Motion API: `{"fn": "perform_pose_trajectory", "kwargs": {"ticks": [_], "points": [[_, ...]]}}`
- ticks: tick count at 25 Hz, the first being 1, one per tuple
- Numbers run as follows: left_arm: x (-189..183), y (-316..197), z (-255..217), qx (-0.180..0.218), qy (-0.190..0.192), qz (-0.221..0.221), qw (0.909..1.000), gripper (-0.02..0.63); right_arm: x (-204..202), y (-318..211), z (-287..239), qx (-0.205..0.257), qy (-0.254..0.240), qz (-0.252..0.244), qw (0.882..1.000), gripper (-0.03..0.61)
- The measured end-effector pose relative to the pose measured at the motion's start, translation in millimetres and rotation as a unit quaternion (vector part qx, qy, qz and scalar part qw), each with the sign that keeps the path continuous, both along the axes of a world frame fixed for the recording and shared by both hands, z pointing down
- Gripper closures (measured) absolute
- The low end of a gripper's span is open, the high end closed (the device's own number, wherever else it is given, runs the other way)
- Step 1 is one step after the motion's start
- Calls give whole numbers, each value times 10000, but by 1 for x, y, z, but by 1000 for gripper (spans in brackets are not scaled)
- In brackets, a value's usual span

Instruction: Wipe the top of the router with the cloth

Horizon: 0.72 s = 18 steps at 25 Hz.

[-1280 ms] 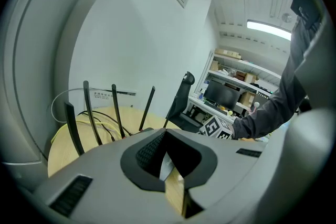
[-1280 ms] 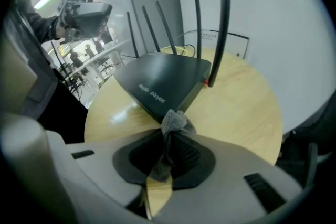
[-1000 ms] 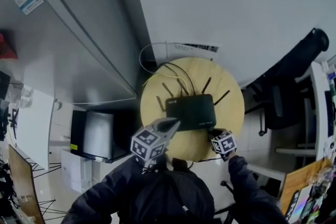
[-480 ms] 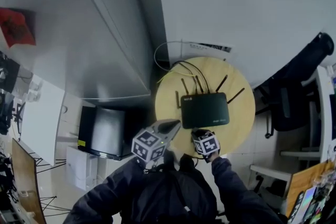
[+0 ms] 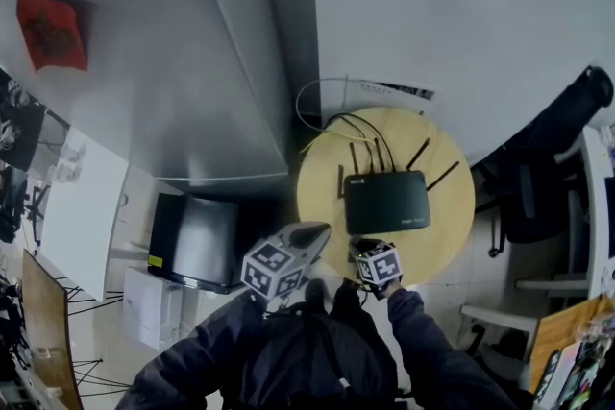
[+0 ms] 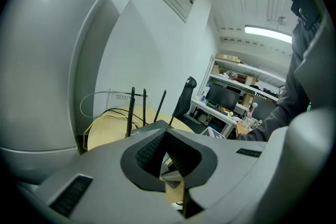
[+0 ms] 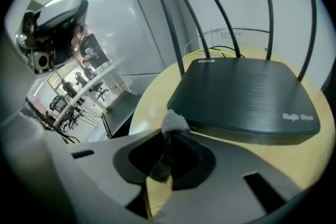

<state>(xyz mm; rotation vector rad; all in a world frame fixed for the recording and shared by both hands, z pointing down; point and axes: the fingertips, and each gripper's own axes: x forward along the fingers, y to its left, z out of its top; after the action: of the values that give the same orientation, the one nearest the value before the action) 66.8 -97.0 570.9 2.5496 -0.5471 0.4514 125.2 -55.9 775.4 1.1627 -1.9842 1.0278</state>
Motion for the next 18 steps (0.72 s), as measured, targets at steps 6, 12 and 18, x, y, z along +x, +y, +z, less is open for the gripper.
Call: {"fn": "perform_pose_trajectory", "kwargs": {"ticks": [6, 12, 18], "points": [[0, 5, -7, 15, 164, 151, 9998, 614, 15, 12, -56, 672, -493, 497, 9953, 508], [6, 9, -37, 178, 502, 305, 9981, 614, 36, 27, -168, 1748, -900, 852, 9768, 508], [23, 9, -79, 450, 792, 605, 9940, 614, 47, 43, -255, 2513, -826, 1008, 9591, 508]]}}
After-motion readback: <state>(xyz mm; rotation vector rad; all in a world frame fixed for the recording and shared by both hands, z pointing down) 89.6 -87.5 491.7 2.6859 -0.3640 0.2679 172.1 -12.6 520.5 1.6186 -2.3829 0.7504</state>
